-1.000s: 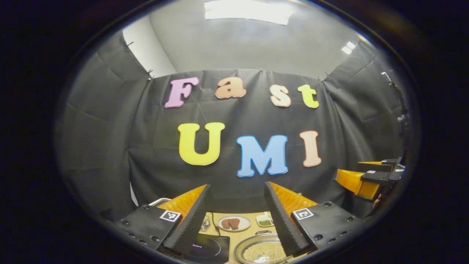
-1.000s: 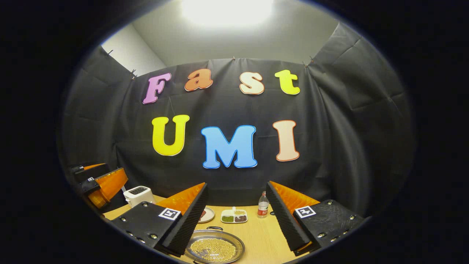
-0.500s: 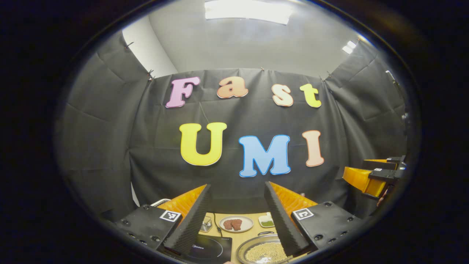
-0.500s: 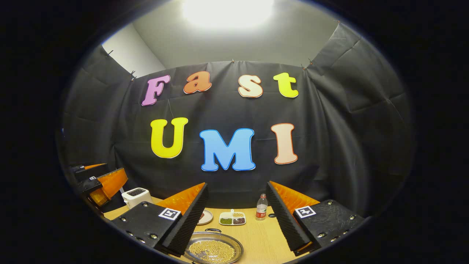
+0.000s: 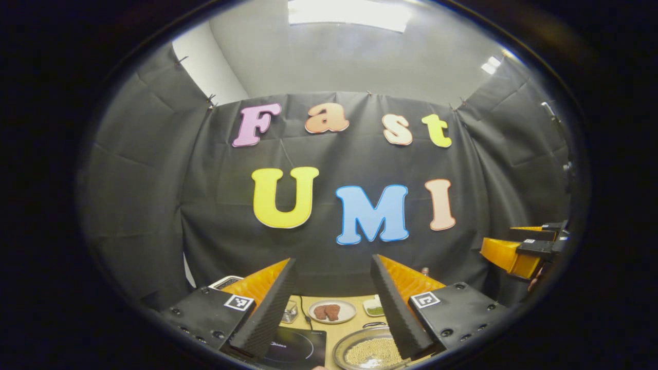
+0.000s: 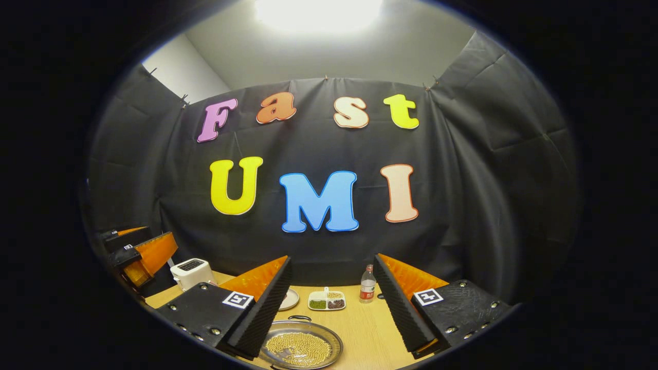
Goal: First push the handle of the pot to place it horizontally, then grasp the pot with both hands and set it on the induction cooktop.
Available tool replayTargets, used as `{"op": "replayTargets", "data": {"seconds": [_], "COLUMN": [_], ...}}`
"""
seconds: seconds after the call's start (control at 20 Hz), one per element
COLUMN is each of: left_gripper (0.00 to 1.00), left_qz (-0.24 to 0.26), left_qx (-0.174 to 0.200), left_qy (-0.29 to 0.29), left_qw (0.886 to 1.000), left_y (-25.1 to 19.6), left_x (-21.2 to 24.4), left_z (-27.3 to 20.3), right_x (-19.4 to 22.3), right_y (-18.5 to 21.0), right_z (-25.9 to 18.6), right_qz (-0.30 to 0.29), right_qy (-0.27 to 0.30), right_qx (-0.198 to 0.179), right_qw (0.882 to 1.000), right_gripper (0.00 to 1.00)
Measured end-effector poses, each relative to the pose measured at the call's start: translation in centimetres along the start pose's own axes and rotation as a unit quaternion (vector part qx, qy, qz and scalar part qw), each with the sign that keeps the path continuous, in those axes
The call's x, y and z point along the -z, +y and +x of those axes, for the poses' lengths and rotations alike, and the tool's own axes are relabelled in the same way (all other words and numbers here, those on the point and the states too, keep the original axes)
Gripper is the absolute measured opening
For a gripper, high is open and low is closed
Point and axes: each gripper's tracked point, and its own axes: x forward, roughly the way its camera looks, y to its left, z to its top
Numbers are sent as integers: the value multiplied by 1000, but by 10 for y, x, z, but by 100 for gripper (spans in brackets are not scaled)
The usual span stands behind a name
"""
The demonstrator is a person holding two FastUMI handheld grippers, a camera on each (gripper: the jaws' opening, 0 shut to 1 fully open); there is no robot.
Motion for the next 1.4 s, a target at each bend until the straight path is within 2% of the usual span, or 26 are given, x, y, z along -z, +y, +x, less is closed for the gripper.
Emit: {"op": "replayTargets", "data": {"seconds": [0.1, 0.2, 0.25, 0.3, 0.45, 0.5, 0.55, 0.6, 0.7, 0.75, 0.8, 0.85, 0.9, 0.95, 1.0, 1.15, 1.2, 1.4], "left_gripper": [91, 95, 91, 99, 99, 91, 95, 95, 99, 99, 91, 91, 95, 95, 91, 99, 92, 99], "left_qz": [1, 0, 0, 0, -1, 0, 0, 1, -1, -2, -2, 0, 2, 3, 3, 2, 2, 5], "left_qx": [0, -1, -2, -3, -3, -3, -4, -5, -6, -5, -3, -3, -3, -5, -6, -10, -12, -27], "left_qy": [1, 4, 5, 8, 16, 19, 21, 23, 27, 30, 33, 37, 40, 43, 46, 58, 60, 68], "left_qw": [1000, 1000, 1000, 1000, 1000, 1000, 1000, 1000, 1000, 1000, 999, 999, 999, 999, 999, 998, 998, 997], "left_y": [1, 2, 2, 3, 4, 4, 5, 6, 7, 5, 5, 5, 7, 7, 9, 12, 15, 28], "left_x": [0, 3, 6, 8, 15, 18, 20, 20, 24, 28, 29, 31, 33, 37, 40, 49, 51, 56], "left_z": [0, 1, 0, -1, -3, -4, -5, -4, -7, -9, -9, -8, -9, -10, -11, -12, -12, -19], "right_x": [7, 17, 23, 29, 49, 57, 66, 75, 99, 113, 123, 137, 148, 159, 169, 199, 208, 242], "right_y": [2, 4, 4, 4, 2, 0, -2, -1, 12, 19, 21, 18, 19, 21, 26, 36, 40, 57], "right_z": [-1, -3, -3, -4, -9, -10, -9, -11, -16, -21, -25, -27, -30, -33, -38, -49, -54, -61], "right_qz": [2, 3, 4, 4, 9, 9, 8, 10, 26, 34, 43, 47, 53, 56, 57, 61, 66, 83], "right_qy": [12, 29, 39, 52, 93, 109, 125, 144, 190, 217, 240, 263, 285, 305, 325, 385, 403, 459], "right_qx": [-2, -4, -5, -4, 1, 5, 10, 8, -18, -32, -41, -35, -37, -43, -49, -64, -69, -83], "right_qw": [1000, 1000, 999, 999, 996, 994, 992, 990, 981, 975, 969, 963, 956, 950, 943, 919, 910, 880], "right_gripper": [97, 97, 97, 95, 81, 69, 63, 41, 34, 34, 34, 34, 7, 1, 7, 8, 8, 9]}}
